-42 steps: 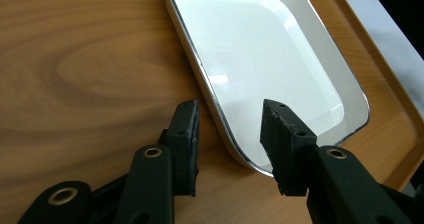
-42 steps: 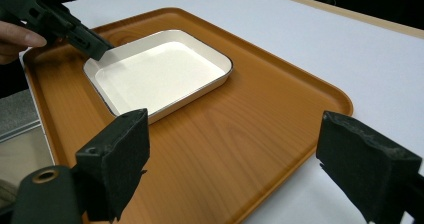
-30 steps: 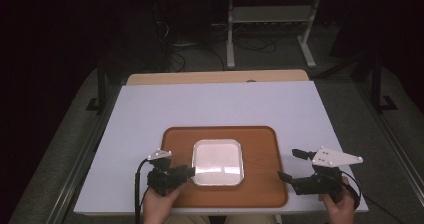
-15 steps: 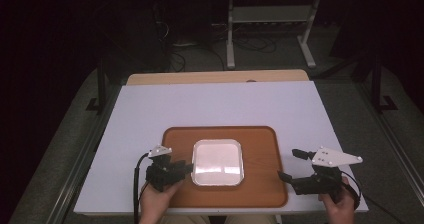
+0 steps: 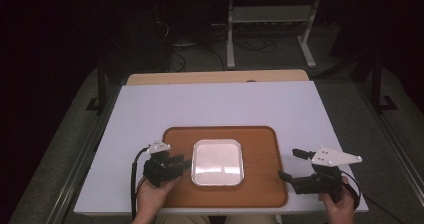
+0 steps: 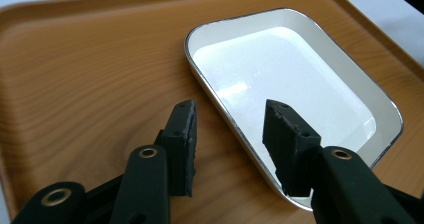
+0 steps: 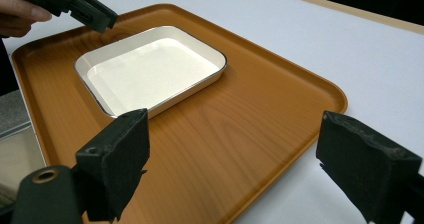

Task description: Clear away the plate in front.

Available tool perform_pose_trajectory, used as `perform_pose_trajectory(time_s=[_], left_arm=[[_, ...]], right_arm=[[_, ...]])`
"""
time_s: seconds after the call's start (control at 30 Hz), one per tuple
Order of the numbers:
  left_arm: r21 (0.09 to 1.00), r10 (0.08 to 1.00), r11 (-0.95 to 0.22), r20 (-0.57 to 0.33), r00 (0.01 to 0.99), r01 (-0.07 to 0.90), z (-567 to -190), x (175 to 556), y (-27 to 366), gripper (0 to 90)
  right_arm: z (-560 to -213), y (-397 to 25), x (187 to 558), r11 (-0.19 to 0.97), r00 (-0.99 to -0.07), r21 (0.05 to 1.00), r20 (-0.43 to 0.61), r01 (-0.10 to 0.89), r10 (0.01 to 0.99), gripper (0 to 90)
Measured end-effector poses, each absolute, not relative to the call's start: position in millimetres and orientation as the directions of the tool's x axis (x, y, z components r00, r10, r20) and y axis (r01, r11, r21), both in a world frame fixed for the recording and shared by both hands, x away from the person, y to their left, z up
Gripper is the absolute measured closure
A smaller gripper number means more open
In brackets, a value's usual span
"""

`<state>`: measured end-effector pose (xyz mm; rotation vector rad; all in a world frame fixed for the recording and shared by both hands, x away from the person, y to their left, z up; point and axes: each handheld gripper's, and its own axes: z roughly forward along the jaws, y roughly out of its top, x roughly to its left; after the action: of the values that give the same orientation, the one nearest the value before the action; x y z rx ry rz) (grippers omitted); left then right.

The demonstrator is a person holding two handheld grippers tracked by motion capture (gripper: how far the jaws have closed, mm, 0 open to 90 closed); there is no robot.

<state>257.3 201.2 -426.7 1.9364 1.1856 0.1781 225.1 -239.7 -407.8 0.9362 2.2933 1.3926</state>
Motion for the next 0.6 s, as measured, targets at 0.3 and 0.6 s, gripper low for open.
perform_pose_trajectory(time_s=[0.3, 0.6], left_arm=[[0.738, 0.770, -0.250, -0.241, 0.591, 0.626, -422.4, 261.5, 205.3, 53.5], [0.772, 0.755, -0.265, -0.207, 0.622, 0.578, -415.1, 265.2, 216.7, 50.6]], right_arm=[[-407.9, -240.3, 225.1, 0.316, -0.739, 0.872, 0.075, 0.375, 0.669, 13.0], [-408.0, -240.7, 225.3, 0.313, -0.734, 0.871, 0.078, 0.380, 0.674, 13.0]])
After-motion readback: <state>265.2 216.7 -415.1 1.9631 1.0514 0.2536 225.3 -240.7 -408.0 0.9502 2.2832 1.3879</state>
